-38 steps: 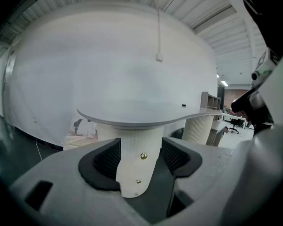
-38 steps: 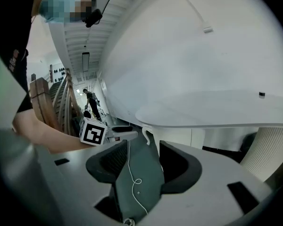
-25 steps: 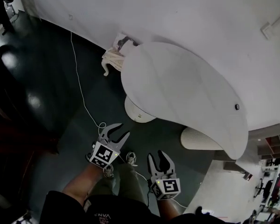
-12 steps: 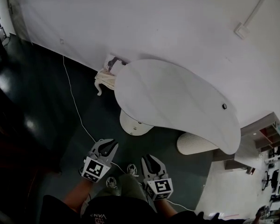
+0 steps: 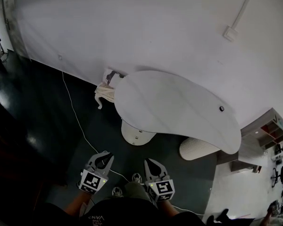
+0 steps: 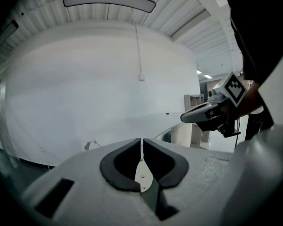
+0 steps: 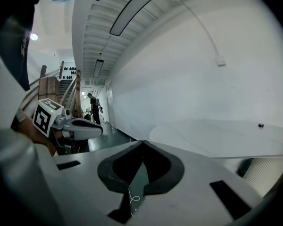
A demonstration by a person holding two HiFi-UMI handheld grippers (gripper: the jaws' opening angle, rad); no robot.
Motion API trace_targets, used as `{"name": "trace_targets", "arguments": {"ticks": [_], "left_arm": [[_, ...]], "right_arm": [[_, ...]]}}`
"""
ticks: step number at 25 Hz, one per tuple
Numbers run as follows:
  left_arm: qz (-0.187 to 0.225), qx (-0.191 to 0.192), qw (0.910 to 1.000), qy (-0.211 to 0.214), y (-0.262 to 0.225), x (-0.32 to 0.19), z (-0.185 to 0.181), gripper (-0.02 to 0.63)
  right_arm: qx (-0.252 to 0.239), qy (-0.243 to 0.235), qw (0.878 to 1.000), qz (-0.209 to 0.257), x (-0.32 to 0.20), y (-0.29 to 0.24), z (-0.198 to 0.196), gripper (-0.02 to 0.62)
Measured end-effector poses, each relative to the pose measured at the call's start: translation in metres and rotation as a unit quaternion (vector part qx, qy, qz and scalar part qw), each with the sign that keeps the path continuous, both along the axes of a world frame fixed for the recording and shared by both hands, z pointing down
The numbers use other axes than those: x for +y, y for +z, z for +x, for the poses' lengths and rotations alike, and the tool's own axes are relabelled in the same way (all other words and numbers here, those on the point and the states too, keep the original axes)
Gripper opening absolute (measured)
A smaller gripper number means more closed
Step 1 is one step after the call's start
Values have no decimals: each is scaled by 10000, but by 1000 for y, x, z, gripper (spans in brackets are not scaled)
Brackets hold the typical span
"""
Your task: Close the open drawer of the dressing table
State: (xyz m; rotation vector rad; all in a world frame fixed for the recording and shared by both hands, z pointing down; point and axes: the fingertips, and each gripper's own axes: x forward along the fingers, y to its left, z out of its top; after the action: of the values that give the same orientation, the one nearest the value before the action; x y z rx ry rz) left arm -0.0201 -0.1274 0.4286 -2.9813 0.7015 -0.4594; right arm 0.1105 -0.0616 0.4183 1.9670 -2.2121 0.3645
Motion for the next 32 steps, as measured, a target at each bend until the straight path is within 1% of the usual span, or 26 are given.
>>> {"name": "trace_targets", "arguments": {"ticks": [4, 8, 11, 13, 16, 18, 22, 25, 28, 32], "left_arm": [[73, 8, 10000, -65, -9, 7, -13, 29], [134, 100, 9997, -159, -15, 13, -25, 28], [-12, 33, 9993, -380, -21, 17, -32, 26], [-78, 16, 9989, -458, -25, 20, -32, 26], [-45, 8, 9990, -455, -27, 27, -30, 25], [-24, 17, 9990, -437, -28, 32, -29, 25], [-71, 11, 9991, -427, -25, 38, -29, 25], [-53, 31, 9987, -506, -27, 38, -32, 23], [-27, 49, 9982, -591, -29, 39, -36, 22], [-2, 46, 9980, -635, -31, 42, -37, 21]], "right_arm": [[-33, -75, 10000, 8, 5, -4, -1, 3], [53, -211, 9998, 23, 10, -7, -5, 2], [-23, -236, 9997, 52, 12, -9, -5, 3], [31, -299, 9995, 62, 13, -10, -4, 2], [36, -384, 9992, 38, 17, -11, -7, 2], [-54, -372, 9993, 16, 20, -11, -9, 2], [17, -386, 9993, 18, 22, -14, -11, 2], [73, -385, 9992, 17, 21, -14, -12, 2], [4, -346, 9994, 40, 21, -16, -11, 2], [35, -316, 9995, 35, 21, -13, -7, 2]]}}
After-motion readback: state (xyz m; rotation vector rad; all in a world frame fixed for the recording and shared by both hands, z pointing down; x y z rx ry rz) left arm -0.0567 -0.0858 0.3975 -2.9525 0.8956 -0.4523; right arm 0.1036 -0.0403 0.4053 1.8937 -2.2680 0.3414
